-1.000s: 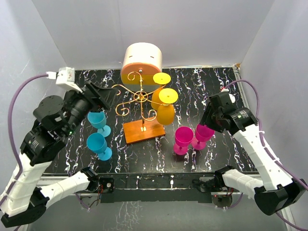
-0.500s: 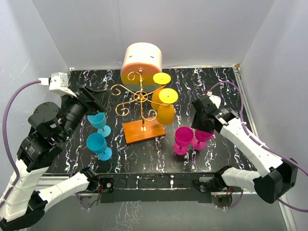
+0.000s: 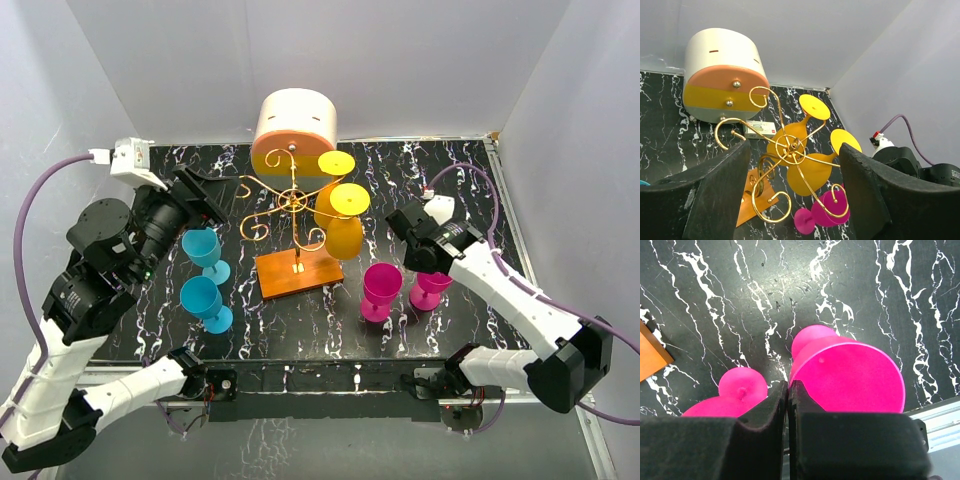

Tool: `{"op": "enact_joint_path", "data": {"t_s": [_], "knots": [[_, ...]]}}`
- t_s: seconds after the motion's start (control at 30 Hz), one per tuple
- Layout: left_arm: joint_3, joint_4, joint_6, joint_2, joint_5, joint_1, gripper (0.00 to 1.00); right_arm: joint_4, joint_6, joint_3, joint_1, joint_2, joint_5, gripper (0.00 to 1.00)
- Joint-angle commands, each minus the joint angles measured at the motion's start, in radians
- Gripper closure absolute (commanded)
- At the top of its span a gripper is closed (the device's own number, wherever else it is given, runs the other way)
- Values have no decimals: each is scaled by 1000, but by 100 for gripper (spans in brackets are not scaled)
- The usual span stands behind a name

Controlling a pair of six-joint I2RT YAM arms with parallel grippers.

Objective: Place the wine glass upside down on the wine glass rack

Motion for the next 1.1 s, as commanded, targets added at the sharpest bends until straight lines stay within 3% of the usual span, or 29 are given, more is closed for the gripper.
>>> {"op": "enact_joint_path", "data": {"t_s": [0.0,0.17,0.33,0.8,0.97,1.07], "knots": [[32,38,-4,4,45,4,30,-33,17,71,7,-45,72,100],[43,36,11,16,56,4,26,-63,29,158,8,-119,84,100],[46,35,57,23,84,4,2,0,29,218,8,-270,77,100],[-40,206,17,33,291,4,2,198,-115,437,8,-448,-14,100],[23,358,-113,164,666,5,8,368,-180,446,8,-487,-136,100],[39,425,-220,245,744,4,11,469,-188,432,8,-513,-188,100]]}}
